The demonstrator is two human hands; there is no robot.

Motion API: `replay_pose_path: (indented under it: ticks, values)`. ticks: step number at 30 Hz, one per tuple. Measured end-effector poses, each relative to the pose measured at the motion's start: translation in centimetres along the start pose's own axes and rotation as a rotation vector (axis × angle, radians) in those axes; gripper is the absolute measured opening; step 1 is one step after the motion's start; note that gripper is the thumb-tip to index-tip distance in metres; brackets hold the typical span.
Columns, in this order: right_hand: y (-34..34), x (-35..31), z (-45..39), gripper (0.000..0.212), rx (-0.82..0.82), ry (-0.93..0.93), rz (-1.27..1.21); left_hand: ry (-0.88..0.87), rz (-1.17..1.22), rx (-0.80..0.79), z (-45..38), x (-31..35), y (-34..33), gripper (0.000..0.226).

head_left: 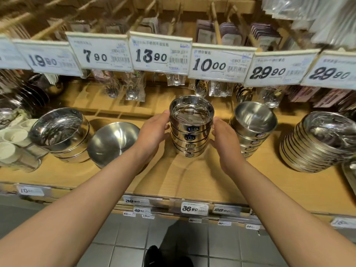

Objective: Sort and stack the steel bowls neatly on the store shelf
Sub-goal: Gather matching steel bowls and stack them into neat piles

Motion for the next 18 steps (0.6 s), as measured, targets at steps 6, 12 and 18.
replay_pose_path:
  ticks: [6, 12, 18]
  values:
    - [-0.4, -1.7, 0.4, 0.026, -0.009, 0.106, 0.065, 0.007, 0.031, 0.048, 0.0, 0.7, -0.5, 0.029]
    - [-0.2, -2.0, 1.0, 0.02, 0.012, 0.169, 0.106, -0.042, -0.016, 0.079, 0.6, 0.6, -0.8, 0.032]
    - [-0.4, -2.1, 1.5, 0.023, 0.014, 0.198, 0.081, -0.051, -0.027, 0.088, 1.0, 1.1, -1.1, 0.028]
Point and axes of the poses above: each hand's wrist, its own z-axis away from the middle knuckle, its own y-axis out of the back of the hand, x = y × z, the point moved 6 cm from there along -z, towards the middle knuckle, and after that the axes turned 8 degrees about -z, right-handed, at the moved point
